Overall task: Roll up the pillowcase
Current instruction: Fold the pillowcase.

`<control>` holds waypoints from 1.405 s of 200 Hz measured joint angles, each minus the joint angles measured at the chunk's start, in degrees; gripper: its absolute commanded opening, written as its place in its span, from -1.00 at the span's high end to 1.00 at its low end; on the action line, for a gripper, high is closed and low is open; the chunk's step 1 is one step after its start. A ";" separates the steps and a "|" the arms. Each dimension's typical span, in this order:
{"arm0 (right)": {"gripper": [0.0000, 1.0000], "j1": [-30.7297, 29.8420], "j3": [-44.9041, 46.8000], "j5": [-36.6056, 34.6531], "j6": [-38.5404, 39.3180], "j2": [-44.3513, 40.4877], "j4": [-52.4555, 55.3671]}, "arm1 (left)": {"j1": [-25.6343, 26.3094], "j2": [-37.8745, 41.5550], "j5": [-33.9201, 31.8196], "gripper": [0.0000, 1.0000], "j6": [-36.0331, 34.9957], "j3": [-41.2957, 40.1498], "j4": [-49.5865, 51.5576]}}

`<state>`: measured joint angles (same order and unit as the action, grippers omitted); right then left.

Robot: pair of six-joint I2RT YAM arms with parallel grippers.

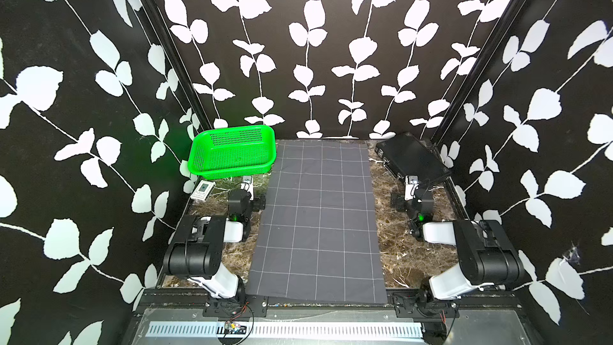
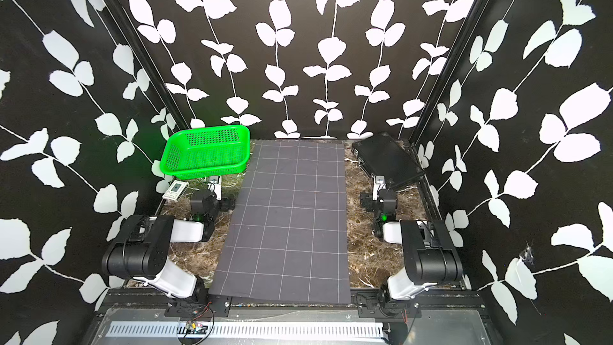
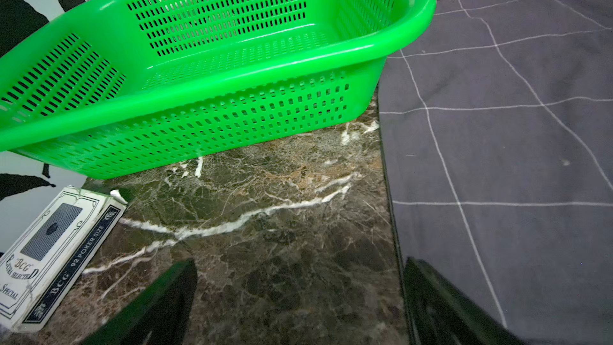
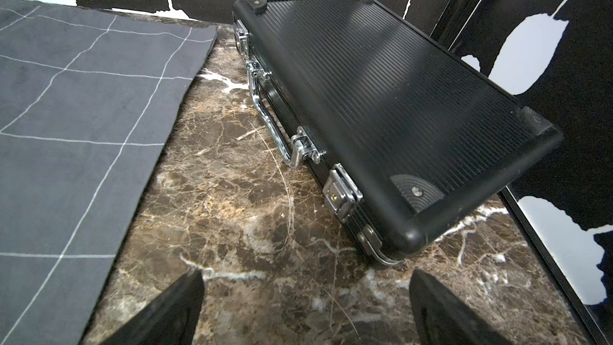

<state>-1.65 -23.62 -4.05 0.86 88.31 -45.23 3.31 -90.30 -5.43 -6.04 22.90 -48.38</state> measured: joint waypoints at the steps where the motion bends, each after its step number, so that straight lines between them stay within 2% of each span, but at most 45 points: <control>1: -0.98 0.00 0.00 0.00 0.00 0.00 0.00 | 0.00 0.00 0.00 -0.98 0.00 0.00 0.00; 119: -0.98 0.26 -0.13 0.24 -0.04 -0.37 1.01 | 0.00 0.87 0.76 -0.98 -0.44 0.07 0.87; 172: -0.99 0.26 -1.33 5.14 0.87 -12.15 12.35 | 0.00 16.72 2.99 -0.98 -0.81 2.05 12.28; 220: -0.99 0.26 -3.21 10.88 -2.23 -22.64 22.27 | 0.44 33.77 4.39 -0.98 3.80 2.95 28.11; 245: -0.98 0.26 -8.41 14.56 -3.56 -23.98 31.10 | 4.00 39.17 5.25 -0.98 8.92 6.38 38.38; 281: -0.98 0.26 -18.53 20.37 -5.51 -21.70 42.34 | 14.80 40.17 5.73 -0.98 16.74 12.20 49.44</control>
<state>-1.39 -42.15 16.32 -4.64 66.61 -2.90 18.11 -50.13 0.30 10.70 35.09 1.06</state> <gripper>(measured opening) 0.993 0.989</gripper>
